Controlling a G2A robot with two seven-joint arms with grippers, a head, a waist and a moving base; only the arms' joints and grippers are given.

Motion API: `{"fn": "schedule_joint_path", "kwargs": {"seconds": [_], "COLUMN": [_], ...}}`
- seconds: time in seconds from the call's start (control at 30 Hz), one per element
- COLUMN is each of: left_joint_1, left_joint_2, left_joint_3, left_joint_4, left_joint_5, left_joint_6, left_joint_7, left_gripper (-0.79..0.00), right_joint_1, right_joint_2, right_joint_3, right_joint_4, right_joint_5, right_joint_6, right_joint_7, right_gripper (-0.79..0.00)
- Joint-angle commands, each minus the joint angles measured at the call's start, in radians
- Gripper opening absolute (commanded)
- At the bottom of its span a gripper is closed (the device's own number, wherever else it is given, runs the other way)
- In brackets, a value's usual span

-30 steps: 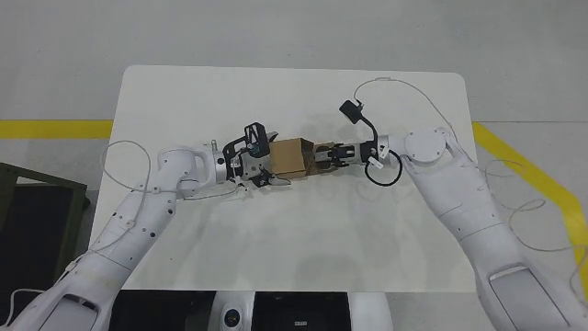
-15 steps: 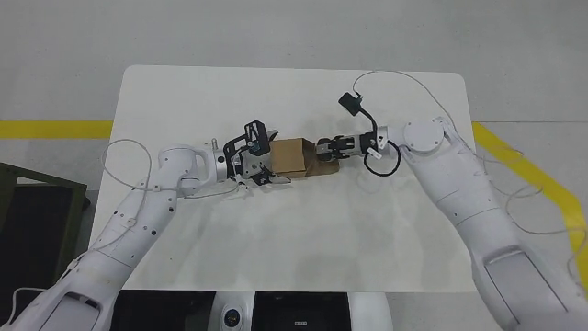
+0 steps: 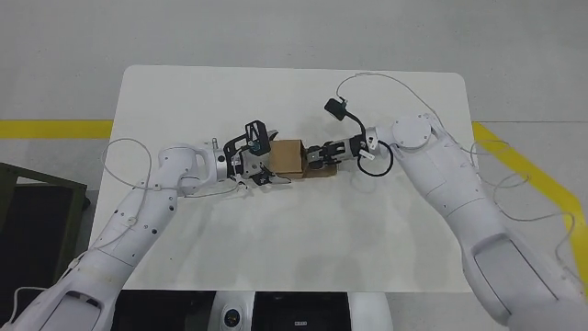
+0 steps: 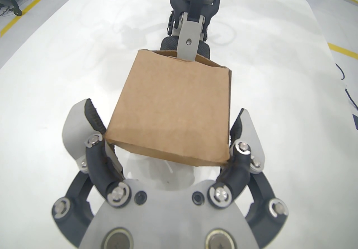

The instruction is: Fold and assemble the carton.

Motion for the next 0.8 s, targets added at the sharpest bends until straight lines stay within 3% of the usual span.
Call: {"fn": "schedule_joint_path", "kwargs": {"seconds": [0.0, 0.47, 0.77], "left_joint_1": [0.0, 0.003, 0.007], "left_joint_2": [-0.001, -0.005, -0.007], "left_joint_3": [0.0, -0.001, -0.006], "left_joint_4": [0.0, 0.001, -0.001], "left_joint_5": [0.001, 0.004, -0.001], "left_joint_6": [-0.001, -0.012, -0.012], "left_joint_7": [-0.001, -0.014, -0.022], "left_gripper": [0.0, 0.0, 0.0], "right_joint_1": [0.001, 0.002, 0.009], "right_joint_2": [-0.006, -0.045, -0.036], "right_joint_3": [-0.007, -0.043, -0.019], "right_joint_4": [0.007, 0.056, 0.062], "right_joint_5": [0.007, 0.048, 0.035], "right_joint_6": [-0.005, -0.041, -0.043], "right_joint_7": [-0.002, -0.03, -0.019], "right_gripper": [-0.785, -0.785, -0.785]}}
